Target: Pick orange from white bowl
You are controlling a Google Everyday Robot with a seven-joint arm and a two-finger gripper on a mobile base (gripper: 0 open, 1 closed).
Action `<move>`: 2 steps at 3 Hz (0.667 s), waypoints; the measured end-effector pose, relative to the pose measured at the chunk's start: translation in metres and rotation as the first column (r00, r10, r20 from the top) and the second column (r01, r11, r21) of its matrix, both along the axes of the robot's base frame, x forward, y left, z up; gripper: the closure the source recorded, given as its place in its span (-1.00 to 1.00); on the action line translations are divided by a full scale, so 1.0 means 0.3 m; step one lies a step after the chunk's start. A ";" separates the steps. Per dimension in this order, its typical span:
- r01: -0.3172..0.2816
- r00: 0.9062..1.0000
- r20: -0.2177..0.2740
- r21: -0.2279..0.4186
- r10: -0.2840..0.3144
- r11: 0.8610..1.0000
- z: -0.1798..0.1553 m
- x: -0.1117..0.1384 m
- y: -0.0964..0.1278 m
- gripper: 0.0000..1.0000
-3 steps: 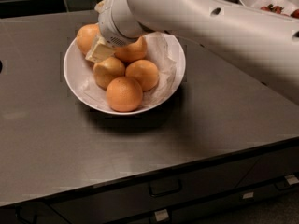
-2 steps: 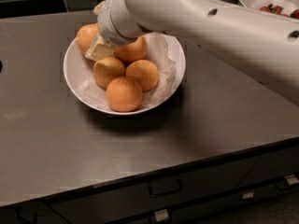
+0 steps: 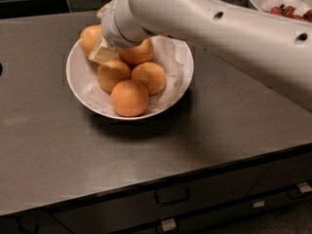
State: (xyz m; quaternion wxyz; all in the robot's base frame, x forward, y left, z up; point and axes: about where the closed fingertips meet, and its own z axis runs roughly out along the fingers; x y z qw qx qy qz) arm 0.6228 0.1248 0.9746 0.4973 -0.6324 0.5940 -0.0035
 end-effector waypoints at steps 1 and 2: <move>-0.001 1.000 -0.003 0.000 0.001 1.000 -0.008 0.001 0.004 -0.22; -0.002 1.000 -0.008 -0.002 0.002 1.000 -0.017 0.002 0.009 -0.22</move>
Offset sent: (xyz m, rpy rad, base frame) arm 0.0050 0.0050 -0.0182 -0.0049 0.0311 0.0043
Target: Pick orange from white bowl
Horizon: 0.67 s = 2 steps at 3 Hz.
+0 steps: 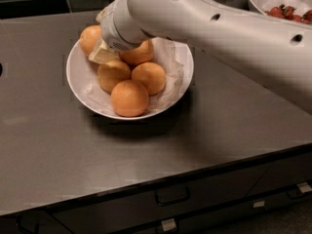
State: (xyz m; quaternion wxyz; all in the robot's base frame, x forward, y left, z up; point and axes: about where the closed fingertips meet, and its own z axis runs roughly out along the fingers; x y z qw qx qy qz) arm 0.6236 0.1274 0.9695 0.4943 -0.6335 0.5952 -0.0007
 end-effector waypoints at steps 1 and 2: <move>-0.004 1.000 -0.007 -0.001 0.004 1.000 -0.010 0.002 0.006 -0.22; -0.009 1.000 -0.017 -0.003 0.009 1.000 -0.025 0.006 0.014 -0.20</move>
Offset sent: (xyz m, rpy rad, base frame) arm 0.0070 0.0066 -0.0196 -0.0049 0.0416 0.0159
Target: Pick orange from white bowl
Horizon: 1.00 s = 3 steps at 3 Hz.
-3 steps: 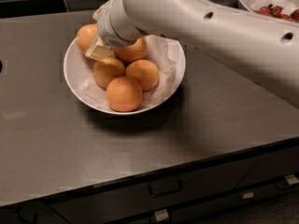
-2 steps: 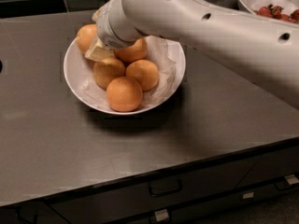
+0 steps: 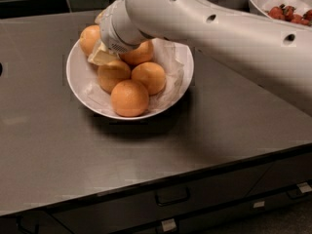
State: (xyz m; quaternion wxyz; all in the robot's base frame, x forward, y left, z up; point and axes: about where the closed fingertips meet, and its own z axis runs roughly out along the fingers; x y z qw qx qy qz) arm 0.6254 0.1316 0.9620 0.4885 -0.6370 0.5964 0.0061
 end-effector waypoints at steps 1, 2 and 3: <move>-0.007 1.000 -0.014 -0.004 0.007 1.000 -0.022 0.008 0.010 -0.20; -0.011 1.000 -0.027 -0.011 0.011 1.000 -0.037 0.016 0.018 -0.18; -0.015 0.999 -0.038 -0.018 0.014 1.000 -0.050 0.024 0.024 -0.02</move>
Offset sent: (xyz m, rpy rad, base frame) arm 0.0101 0.0044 -0.0177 -0.0178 0.0435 0.0104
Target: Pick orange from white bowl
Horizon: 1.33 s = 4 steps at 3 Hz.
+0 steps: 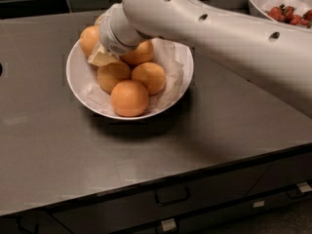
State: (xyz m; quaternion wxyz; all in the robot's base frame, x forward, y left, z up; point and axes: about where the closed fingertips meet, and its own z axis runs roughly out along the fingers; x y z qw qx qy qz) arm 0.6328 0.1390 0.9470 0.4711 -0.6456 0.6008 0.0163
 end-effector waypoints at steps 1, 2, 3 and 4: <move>0.000 1.000 0.000 0.000 0.000 1.000 0.000 0.000 0.000 0.36; 0.000 1.000 0.000 0.000 0.000 1.000 0.000 0.000 0.000 0.82; 0.003 1.000 0.009 -0.020 -0.002 1.000 0.035 -0.019 -0.010 1.00; 0.022 0.999 0.051 -0.055 -0.019 0.998 0.114 -0.056 -0.029 1.00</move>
Offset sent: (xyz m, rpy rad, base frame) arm 0.0000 0.0000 0.0000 0.0000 0.0000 0.0000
